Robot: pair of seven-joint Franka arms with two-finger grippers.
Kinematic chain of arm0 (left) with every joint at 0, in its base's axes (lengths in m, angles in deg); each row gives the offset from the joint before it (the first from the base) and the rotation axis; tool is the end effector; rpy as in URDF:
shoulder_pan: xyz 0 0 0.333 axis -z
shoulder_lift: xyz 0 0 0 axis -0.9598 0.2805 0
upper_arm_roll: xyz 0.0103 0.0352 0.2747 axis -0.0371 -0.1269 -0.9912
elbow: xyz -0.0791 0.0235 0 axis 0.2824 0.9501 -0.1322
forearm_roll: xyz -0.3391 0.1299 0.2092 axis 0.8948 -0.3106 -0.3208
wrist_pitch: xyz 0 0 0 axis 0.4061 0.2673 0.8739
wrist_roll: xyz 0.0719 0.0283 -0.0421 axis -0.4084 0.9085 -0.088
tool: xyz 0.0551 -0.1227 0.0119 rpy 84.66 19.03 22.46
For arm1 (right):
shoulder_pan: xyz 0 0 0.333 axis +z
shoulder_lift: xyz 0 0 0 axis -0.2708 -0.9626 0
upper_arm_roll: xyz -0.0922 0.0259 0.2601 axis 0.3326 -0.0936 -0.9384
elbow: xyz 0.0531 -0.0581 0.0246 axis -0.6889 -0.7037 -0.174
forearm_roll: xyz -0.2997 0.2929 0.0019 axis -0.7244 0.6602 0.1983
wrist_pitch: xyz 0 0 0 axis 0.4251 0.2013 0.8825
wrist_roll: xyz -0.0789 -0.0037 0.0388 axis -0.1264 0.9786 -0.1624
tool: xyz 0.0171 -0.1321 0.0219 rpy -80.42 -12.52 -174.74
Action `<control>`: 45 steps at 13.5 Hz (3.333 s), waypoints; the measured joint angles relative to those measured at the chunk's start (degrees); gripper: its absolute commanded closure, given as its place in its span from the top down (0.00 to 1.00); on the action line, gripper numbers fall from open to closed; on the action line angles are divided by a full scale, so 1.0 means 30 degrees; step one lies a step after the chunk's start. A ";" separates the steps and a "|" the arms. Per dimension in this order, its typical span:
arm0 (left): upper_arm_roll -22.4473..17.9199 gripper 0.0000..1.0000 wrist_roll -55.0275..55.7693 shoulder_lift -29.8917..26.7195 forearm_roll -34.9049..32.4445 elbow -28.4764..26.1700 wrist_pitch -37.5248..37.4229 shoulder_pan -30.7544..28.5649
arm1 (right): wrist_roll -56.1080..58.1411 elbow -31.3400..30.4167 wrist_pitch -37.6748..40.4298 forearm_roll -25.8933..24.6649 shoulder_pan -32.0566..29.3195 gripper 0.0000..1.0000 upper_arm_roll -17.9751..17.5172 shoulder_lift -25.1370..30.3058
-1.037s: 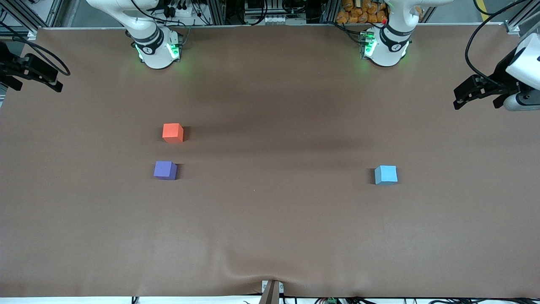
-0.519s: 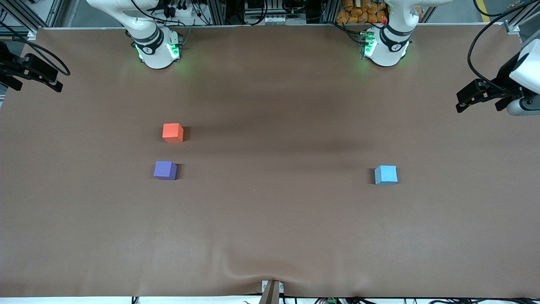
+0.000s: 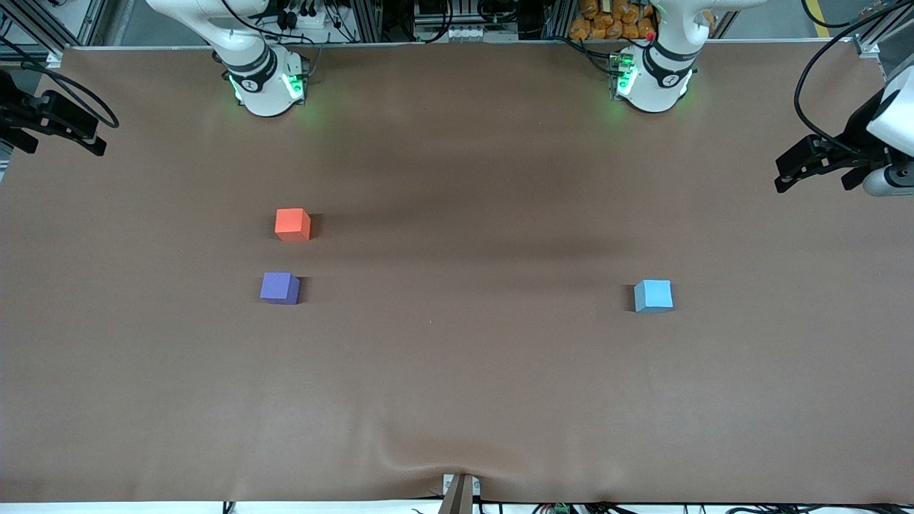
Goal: Place blue block between orange and purple blocks
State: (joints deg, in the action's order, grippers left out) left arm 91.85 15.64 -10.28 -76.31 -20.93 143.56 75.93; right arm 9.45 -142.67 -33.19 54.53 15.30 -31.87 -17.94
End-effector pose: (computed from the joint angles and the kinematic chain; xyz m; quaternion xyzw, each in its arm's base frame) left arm 0.5716 -0.0414 0.5701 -0.9996 -0.0150 -0.0226 0.0074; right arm 0.5454 0.0133 0.6311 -0.9996 0.0271 0.0118 0.0036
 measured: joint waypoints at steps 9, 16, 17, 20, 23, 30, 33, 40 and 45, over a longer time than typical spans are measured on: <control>0.0102 1.00 -0.0054 0.0826 0.0000 -0.0191 0.0482 0.0012 | 0.0000 -0.0001 0.0001 0.0000 -0.0005 1.00 0.0007 0.0000; 0.0153 1.00 -0.0063 0.1414 0.0000 -0.2977 0.4428 0.0031 | 0.0000 -0.0001 0.0004 0.0074 -0.0010 1.00 0.0009 0.0000; 0.0185 1.00 -0.0064 0.1635 0.0000 -0.3162 0.4738 0.0055 | 0.0000 0.0000 0.0005 0.0099 -0.0011 1.00 0.0010 0.0000; 0.0244 1.00 -0.0064 0.2396 0.0000 -0.3757 0.5874 0.0131 | 0.0000 0.0000 0.0007 0.0126 -0.0013 1.00 0.0027 0.0000; 0.0248 1.00 -0.0065 0.2769 0.0000 -0.5598 0.8329 0.0155 | 0.0000 0.0000 0.0007 0.0221 -0.0014 1.00 0.0203 0.0000; 0.0756 1.00 -0.0079 0.5026 0.0000 -0.7727 1.2567 0.0226 | 0.0000 0.0000 0.0017 0.0501 -0.0015 1.00 0.0392 0.0000; 0.0803 1.00 -0.0078 0.6683 0.0000 -0.7801 1.4106 0.0238 | 0.0000 0.0000 0.0022 0.0515 -0.0016 1.00 0.0408 0.0000; 0.1173 1.00 -0.0078 0.8623 0.0000 -0.7804 1.5376 0.0240 | 0.0000 0.0001 0.0021 0.0540 -0.0017 1.00 0.0424 0.0000; 0.1265 1.00 -0.0078 0.9343 0.0000 -0.7805 1.5781 0.0248 | 0.0000 0.0000 0.0022 0.0542 -0.0018 1.00 0.0434 0.0000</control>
State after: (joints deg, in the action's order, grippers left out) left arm 95.65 15.41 17.75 -76.31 -44.34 190.91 76.68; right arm 9.46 -142.67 -33.13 56.16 15.24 -30.57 -17.95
